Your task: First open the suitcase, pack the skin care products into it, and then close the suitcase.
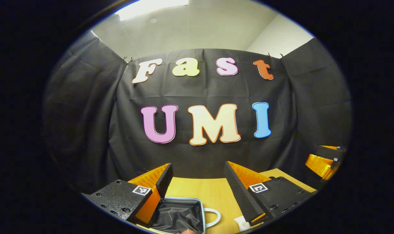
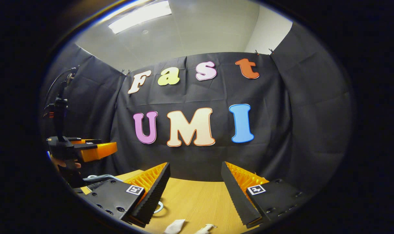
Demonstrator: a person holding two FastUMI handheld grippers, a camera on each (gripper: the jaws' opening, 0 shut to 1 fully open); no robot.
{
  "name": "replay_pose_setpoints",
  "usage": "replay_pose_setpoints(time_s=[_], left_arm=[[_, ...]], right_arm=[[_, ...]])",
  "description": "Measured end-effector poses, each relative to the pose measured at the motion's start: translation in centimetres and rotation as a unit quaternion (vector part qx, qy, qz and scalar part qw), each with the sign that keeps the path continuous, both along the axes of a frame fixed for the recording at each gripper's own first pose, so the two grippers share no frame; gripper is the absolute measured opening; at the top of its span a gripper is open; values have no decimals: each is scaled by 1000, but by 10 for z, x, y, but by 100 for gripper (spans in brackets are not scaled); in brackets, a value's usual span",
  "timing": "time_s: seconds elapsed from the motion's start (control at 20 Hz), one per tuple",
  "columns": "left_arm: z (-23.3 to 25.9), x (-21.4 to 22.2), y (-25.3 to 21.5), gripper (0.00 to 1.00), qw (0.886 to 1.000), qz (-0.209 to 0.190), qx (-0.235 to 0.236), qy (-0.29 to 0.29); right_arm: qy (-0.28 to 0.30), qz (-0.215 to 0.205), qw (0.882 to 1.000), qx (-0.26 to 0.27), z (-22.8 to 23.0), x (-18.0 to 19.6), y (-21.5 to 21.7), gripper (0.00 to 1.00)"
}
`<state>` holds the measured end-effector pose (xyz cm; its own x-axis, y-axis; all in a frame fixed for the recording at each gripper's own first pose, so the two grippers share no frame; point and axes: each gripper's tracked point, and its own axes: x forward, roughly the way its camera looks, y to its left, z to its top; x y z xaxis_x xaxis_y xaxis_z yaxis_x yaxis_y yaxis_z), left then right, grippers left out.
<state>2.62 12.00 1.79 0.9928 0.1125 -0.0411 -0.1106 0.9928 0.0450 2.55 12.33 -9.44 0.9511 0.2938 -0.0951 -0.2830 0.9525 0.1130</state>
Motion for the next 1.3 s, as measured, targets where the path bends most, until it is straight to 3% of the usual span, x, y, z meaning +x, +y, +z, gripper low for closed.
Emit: replay_pose_setpoints(time_s=[0.2, 0.4, 0.5, 0.75, 1.0, 1.3], left_arm=[[-47, -3, -31, 93, 997, -51, -25, 59], [-118, -2, -63, 94, 982, -96, -56, 153], [-157, -4, -80, 95, 971, -114, -75, 198], [-247, -17, -109, 94, 936, -130, -105, 311], [-300, -29, -137, 95, 909, -144, -116, 374], [-363, -54, -153, 96, 872, -133, -130, 453]], right_arm=[[20, -7, 999, -24, -13, -9, 1, 99], [76, -14, 997, -19, -43, -18, -6, 99], [105, -27, 994, -22, -59, -21, -19, 100], [105, -50, 992, -52, -64, -23, -46, 99], [115, -58, 989, -77, -74, -29, -62, 99], [119, -64, 987, -92, -75, -36, -76, 99]])
